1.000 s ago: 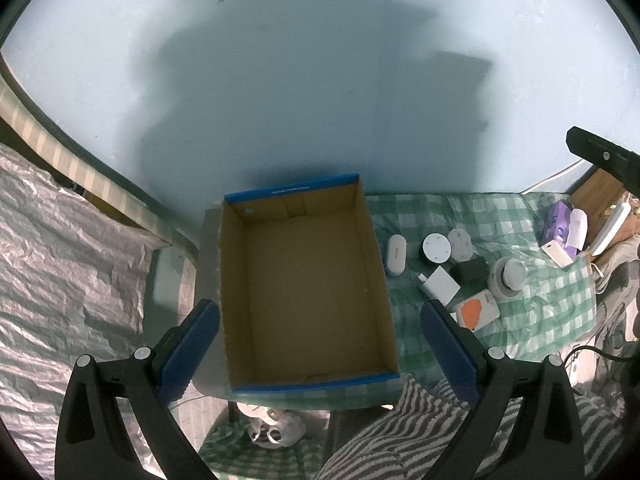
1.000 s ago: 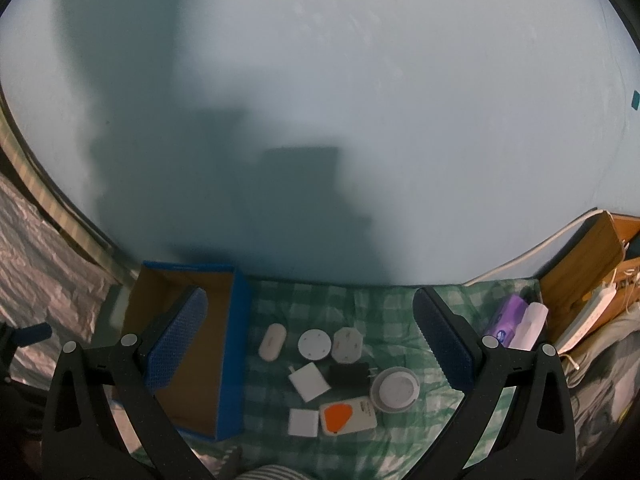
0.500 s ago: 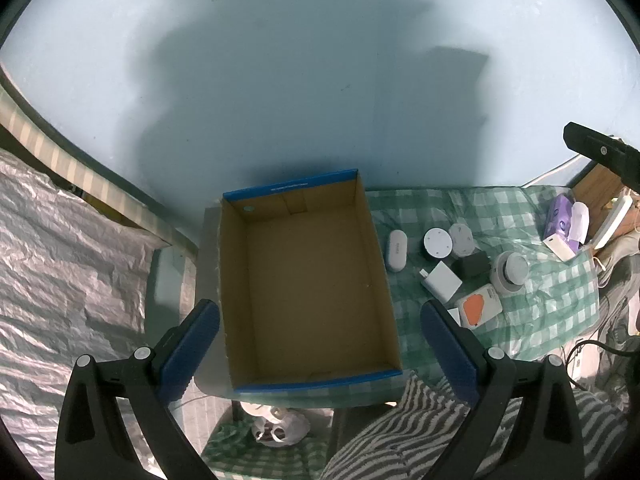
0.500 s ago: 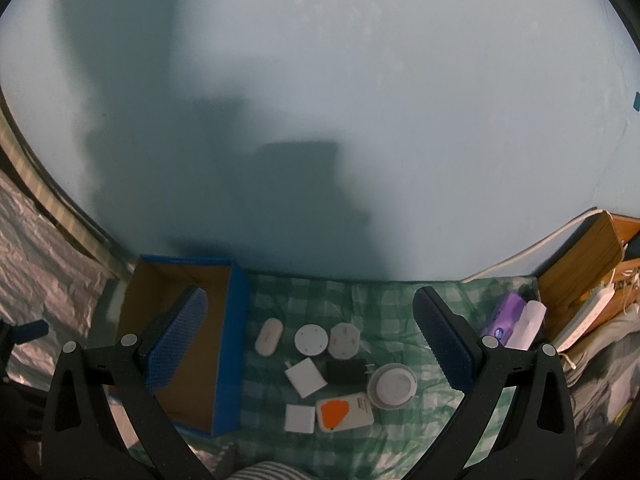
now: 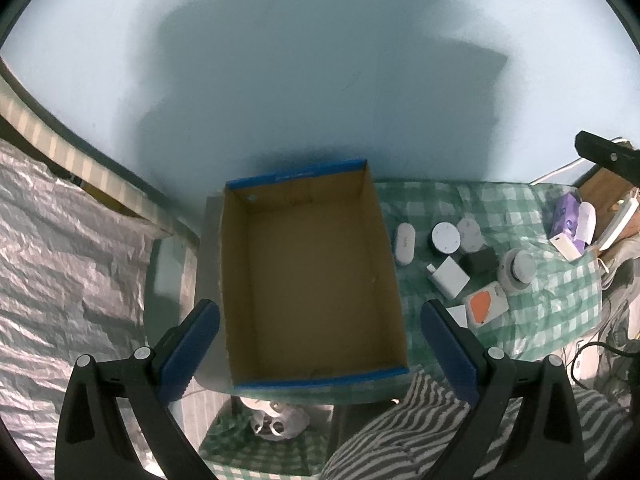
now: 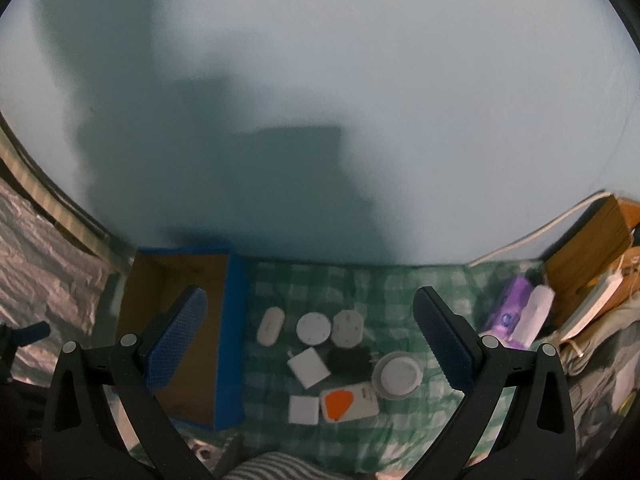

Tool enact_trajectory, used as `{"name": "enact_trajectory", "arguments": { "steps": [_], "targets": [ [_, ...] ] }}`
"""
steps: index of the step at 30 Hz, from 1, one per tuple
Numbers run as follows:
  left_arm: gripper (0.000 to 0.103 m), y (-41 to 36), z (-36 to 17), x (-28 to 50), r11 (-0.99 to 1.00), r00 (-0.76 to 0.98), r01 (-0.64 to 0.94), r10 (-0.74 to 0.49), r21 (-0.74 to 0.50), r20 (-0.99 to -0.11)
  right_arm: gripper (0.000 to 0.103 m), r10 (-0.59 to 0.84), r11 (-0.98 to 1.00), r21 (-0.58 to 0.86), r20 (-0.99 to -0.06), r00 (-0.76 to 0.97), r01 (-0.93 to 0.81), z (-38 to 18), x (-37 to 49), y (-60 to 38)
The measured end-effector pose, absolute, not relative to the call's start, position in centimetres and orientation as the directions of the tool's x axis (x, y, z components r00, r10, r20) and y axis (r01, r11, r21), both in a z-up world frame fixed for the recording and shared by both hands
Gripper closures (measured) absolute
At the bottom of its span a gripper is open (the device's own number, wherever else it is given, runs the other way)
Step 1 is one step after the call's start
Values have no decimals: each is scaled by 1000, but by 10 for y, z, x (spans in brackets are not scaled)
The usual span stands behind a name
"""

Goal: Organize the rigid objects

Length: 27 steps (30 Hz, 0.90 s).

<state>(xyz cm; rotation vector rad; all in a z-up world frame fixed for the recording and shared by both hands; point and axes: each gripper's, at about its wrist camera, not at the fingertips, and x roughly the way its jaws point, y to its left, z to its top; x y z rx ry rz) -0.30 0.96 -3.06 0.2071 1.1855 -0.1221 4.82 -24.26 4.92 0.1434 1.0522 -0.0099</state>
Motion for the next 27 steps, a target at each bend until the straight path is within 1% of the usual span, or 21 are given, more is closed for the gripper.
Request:
{"name": "enact_trajectory", "arguments": {
  "steps": [3,6,9,14,20,27],
  "targets": [
    [2,19,-40,1,978,348,179,39,107,-937,1,118,981,175,-878,464,82,39,50,-250],
    [2,34,-53,5,986,310,140,46,94,-950,1,139,974,206,-877,461,98,30,48,-260],
    [2,52,-64,7,990,282,102,67,100,-957,1,129,974,196,-895,427,115,17,51,-272],
    [2,72,-83,8,987,244,77,121,144,-962,1,118,973,179,-928,353,146,-12,52,-296],
    [2,90,-112,7,980,181,75,168,184,-969,1,81,978,132,-955,286,162,-40,50,-313],
    [2,108,-154,2,974,83,60,215,220,-973,2,88,983,126,-961,264,131,-67,42,-316]
  ]
}}
